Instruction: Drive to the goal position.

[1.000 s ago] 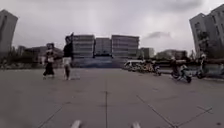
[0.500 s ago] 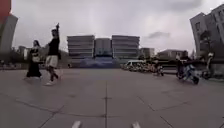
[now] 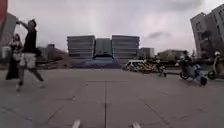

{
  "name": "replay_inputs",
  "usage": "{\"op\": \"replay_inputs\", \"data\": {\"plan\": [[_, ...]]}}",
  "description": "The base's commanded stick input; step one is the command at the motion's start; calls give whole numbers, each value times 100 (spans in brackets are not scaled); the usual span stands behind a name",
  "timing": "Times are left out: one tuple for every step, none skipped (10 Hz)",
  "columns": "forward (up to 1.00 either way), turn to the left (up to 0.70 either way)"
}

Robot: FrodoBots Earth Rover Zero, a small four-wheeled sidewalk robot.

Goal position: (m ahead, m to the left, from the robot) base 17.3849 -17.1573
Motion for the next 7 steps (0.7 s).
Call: {"op": "replay_inputs", "data": {"plan": [[70,0],[70,0],[70,0],[70,0],[70,0],[70,0],[70,0]]}}
